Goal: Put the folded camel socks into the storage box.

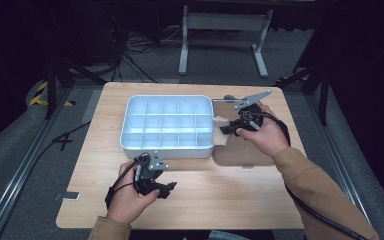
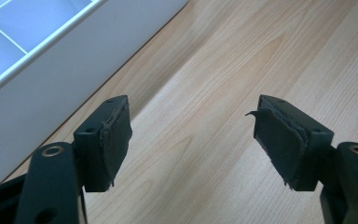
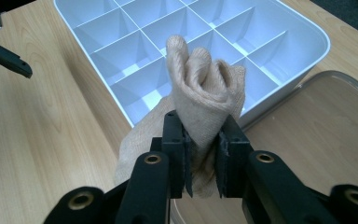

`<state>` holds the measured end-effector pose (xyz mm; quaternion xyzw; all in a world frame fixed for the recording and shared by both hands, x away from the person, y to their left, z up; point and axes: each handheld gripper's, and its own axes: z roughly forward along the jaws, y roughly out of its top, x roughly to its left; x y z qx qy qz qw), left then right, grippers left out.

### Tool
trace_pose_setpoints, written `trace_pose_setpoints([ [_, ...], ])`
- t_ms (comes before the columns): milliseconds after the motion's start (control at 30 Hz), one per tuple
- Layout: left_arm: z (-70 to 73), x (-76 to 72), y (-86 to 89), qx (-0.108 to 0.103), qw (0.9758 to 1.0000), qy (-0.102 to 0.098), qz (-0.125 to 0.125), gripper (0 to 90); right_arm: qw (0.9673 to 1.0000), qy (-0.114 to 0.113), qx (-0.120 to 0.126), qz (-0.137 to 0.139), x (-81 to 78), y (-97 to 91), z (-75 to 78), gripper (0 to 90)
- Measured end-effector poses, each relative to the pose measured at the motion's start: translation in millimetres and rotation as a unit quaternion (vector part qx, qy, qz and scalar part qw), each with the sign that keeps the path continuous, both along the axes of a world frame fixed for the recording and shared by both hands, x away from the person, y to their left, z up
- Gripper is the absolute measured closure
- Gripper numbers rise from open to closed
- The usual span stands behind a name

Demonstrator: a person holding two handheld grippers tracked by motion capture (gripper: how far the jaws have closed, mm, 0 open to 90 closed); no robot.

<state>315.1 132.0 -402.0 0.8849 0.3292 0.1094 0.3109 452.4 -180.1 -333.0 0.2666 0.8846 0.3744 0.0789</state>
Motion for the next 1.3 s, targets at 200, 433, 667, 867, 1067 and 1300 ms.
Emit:
trace_pose_setpoints([
  [200, 0.7, 1.0, 1.7, -0.001, 1.0, 0.0, 0.005, 28.0, 0.9998, -0.005, -0.019, 0.006, 10.0, 12.8, -0.3, 76.4],
  [433, 1.4, 2.5, 1.2, -0.002, 1.0, -0.001, 0.002, 27.9, 0.999, 0.003, -0.043, 0.009, 21.1, 26.0, -3.1, 76.1],
  [667, 2.2, 3.3, 2.0, -0.005, 1.0, -0.002, 0.001, 27.9, 0.9973, -0.004, -0.07, 0.02, 31.5, 35.1, -6.9, 75.9],
  [867, 1.9, 4.9, 0.8, -0.004, 1.0, -0.003, 0.0, 27.8, 0.996, -0.015, -0.081, 0.035, 34.2, 43.1, -13.2, 75.9],
  [1067, 1.2, 5.6, -0.2, -0.006, 1.0, 0.0, -0.001, 27.8, 0.994, -0.017, -0.101, 0.037, 32.9, 53.2, -18.4, 75.9],
  [1300, 1.3, 6.3, 0.0, -0.005, 1.0, -0.002, -0.002, 27.8, 0.9925, -0.012, -0.118, 0.031, 32.7, 61.5, -27.8, 75.8],
])
